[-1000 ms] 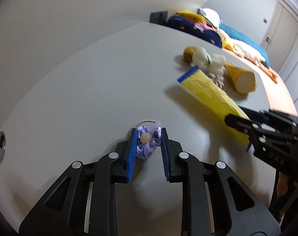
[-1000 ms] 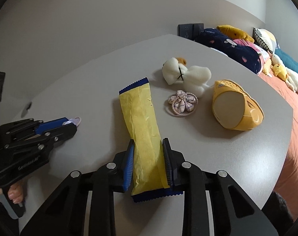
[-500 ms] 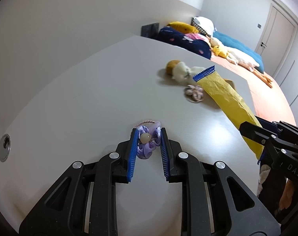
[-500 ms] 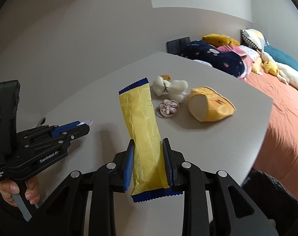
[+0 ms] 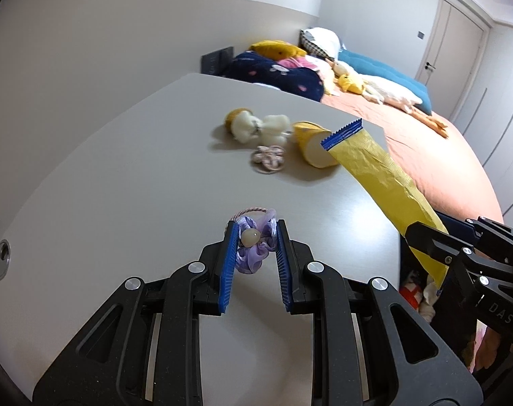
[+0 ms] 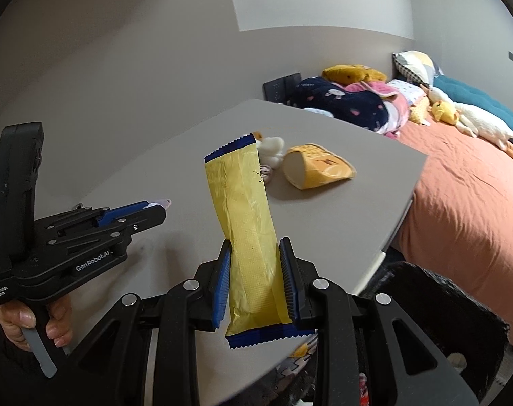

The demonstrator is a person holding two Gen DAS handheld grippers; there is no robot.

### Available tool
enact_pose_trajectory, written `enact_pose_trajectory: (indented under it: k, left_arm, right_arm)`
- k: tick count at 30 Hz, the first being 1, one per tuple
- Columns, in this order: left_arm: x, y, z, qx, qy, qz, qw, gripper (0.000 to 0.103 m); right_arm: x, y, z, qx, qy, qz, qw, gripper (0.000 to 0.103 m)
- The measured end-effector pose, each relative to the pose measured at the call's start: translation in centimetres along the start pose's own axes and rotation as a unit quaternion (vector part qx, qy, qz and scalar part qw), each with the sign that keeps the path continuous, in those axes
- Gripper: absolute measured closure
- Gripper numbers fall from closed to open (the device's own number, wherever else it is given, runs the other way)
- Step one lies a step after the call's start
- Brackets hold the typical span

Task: Organize soft objects
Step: 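Lift the hair tie and yellow pouch and carry them over the black bin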

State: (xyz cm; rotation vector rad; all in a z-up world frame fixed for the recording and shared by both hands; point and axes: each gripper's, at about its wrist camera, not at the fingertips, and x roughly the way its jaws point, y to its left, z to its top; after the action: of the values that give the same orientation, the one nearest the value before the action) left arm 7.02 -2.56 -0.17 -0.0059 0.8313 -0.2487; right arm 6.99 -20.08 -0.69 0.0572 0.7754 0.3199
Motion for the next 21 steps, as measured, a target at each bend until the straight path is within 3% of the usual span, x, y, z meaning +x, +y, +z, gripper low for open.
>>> enact_pose_trajectory:
  k: [21]
  left_arm:
    - [-0.2, -9.4, -0.3, 0.069, 0.004, -0.053, 0.9962, 0.081]
  right_arm:
    - [-7.0, -5.8, -3.4, 0.045, -0.031, -0.049, 0.997, 0.074]
